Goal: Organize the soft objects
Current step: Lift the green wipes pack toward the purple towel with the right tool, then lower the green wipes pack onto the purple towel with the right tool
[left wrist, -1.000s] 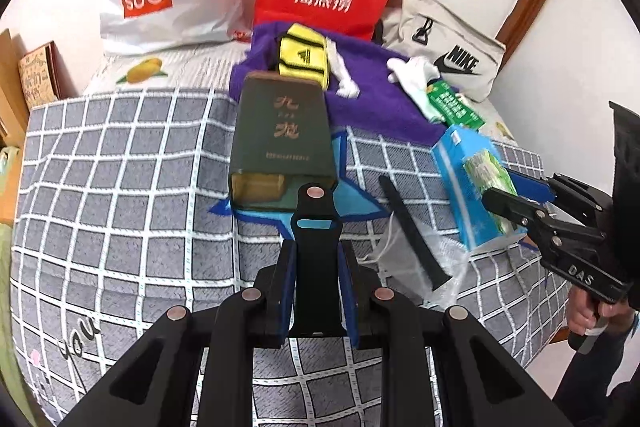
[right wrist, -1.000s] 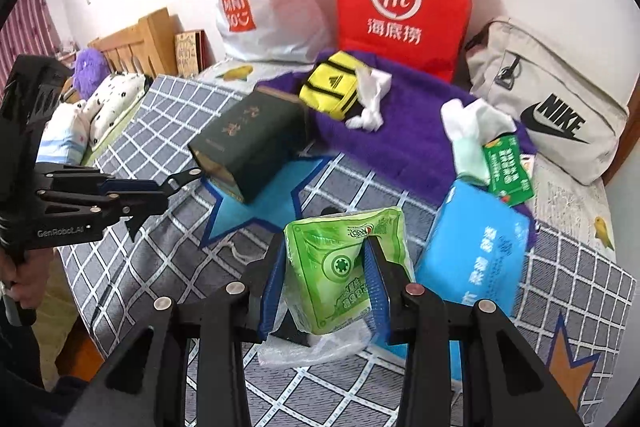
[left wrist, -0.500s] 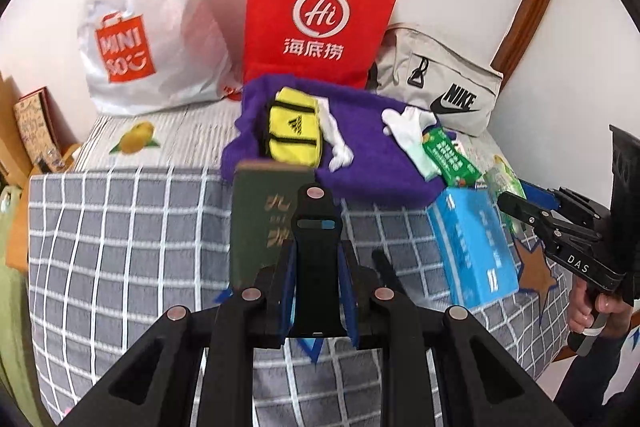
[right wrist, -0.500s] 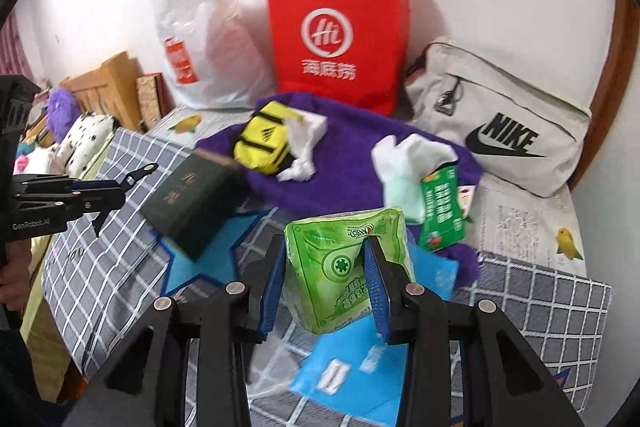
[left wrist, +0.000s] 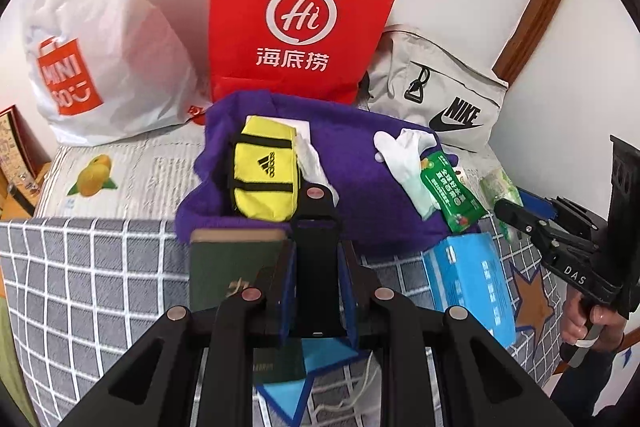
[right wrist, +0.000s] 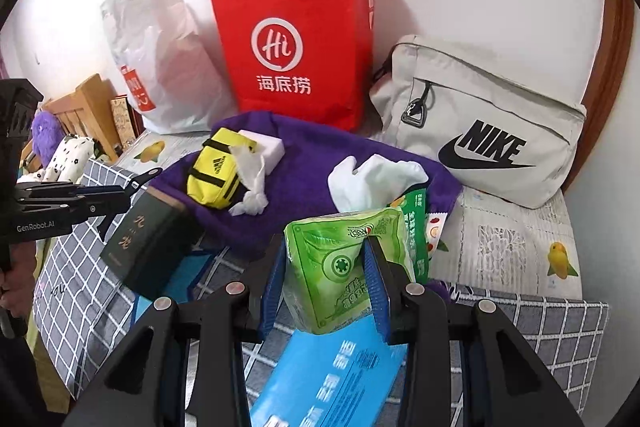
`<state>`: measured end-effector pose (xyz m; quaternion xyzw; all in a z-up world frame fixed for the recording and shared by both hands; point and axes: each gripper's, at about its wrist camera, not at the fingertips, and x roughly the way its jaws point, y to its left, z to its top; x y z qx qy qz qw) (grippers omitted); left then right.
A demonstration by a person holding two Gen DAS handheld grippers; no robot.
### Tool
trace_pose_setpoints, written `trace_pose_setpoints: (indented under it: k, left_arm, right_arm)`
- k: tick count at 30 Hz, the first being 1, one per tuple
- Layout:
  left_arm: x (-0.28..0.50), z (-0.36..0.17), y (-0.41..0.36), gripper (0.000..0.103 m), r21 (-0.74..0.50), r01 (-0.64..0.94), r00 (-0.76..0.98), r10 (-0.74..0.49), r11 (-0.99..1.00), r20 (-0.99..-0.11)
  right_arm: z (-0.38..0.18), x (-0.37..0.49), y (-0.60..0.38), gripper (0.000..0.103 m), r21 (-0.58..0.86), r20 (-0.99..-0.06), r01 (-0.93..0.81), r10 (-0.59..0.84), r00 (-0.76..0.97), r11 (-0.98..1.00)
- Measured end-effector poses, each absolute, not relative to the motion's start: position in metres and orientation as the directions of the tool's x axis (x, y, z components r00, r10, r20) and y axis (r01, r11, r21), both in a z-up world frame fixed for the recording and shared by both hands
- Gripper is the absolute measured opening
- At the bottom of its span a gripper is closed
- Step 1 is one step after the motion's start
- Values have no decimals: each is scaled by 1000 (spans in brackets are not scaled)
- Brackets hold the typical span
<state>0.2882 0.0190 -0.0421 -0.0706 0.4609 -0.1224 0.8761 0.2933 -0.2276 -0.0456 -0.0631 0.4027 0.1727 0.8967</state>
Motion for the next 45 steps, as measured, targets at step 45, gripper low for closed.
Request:
trace_pose_setpoints:
  k: [45]
  left_arm:
    - [429, -100, -57, 20, -247, 212, 417, -315, 946, -853]
  right_arm:
    - [-106, 378, -229, 59, 96, -821, -381, 290, 492, 920]
